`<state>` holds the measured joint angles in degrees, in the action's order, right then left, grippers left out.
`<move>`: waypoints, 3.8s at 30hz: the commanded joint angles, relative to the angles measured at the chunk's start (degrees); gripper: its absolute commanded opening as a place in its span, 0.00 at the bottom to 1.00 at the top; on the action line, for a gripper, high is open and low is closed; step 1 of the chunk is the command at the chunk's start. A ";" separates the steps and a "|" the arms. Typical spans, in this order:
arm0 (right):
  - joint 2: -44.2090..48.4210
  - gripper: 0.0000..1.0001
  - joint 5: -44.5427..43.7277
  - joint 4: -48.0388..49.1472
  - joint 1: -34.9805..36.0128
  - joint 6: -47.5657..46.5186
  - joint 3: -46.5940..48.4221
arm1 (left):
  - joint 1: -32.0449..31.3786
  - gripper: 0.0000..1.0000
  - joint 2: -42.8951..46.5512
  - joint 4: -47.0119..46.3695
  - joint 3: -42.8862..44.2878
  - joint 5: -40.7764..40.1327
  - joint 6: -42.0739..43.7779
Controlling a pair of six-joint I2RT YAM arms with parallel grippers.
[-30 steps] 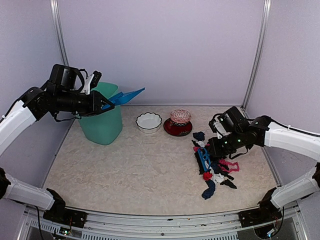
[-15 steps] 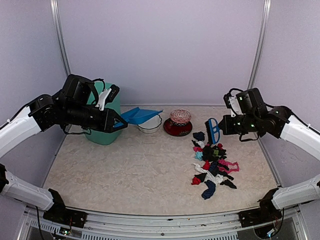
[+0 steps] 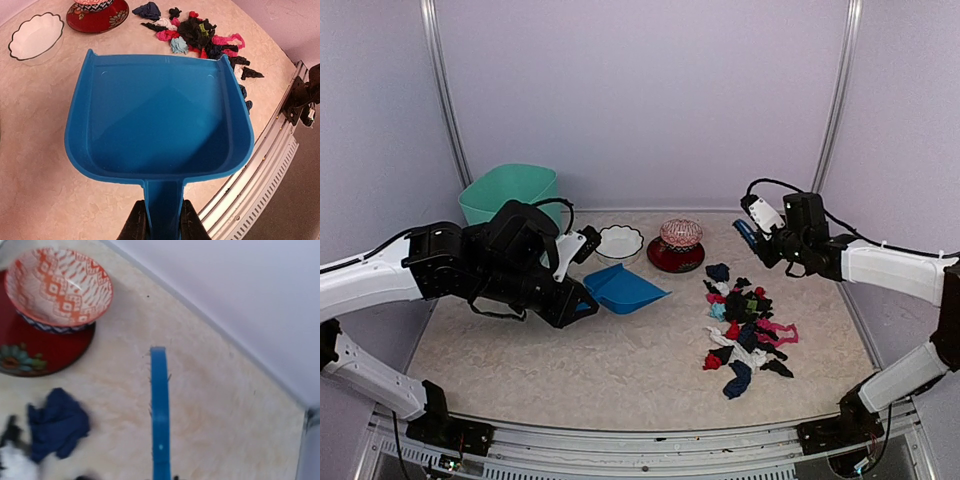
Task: Sweep away the paper scraps from the table
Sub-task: Sweep the paper scraps at the center of the board, then sweep the paper scraps into the dustpan.
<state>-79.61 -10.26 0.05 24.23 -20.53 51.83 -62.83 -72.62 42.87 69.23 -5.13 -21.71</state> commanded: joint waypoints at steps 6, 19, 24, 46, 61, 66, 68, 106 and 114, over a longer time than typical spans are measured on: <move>-13.94 0.00 8.39 7.59 -2.52 -22.06 6.46 | -1.76 0.00 3.10 -1.74 -4.09 -3.59 -3.84; -21.37 0.00 17.64 3.35 -2.00 -25.11 9.23 | -1.77 0.00 4.37 -1.06 -4.14 -4.30 -4.47; -20.11 0.00 15.75 -0.22 -0.74 -27.26 7.23 | -1.76 0.00 4.15 -0.69 -3.55 -4.53 -4.55; 4.48 0.00 2.27 -2.62 5.83 -15.94 -4.16 | -2.80 0.00 -1.16 -3.69 -4.59 -1.29 -0.65; 8.94 0.00 -23.84 -22.21 5.62 22.92 -0.53 | -8.79 0.00 -11.70 -8.83 -5.28 -5.14 8.20; 3.54 0.00 -22.58 -30.31 4.86 31.66 2.20 | -9.56 0.00 -13.83 -11.34 -6.61 -4.62 10.02; 1.88 0.00 -21.71 -30.78 4.78 32.33 1.92 | -9.70 0.00 -13.91 -12.41 -7.36 -4.08 10.72; -5.69 0.00 -10.31 -34.51 12.02 36.88 0.05 | -9.78 0.00 -31.63 -18.67 -1.50 1.90 18.12; -4.77 0.00 -8.10 -36.22 15.88 39.20 -0.46 | -8.05 0.00 -37.73 -18.95 3.15 2.38 18.07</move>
<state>-84.99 -24.47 -32.36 37.06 15.51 52.86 -72.03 -107.35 24.14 70.00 -3.29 -4.36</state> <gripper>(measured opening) 0.043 0.158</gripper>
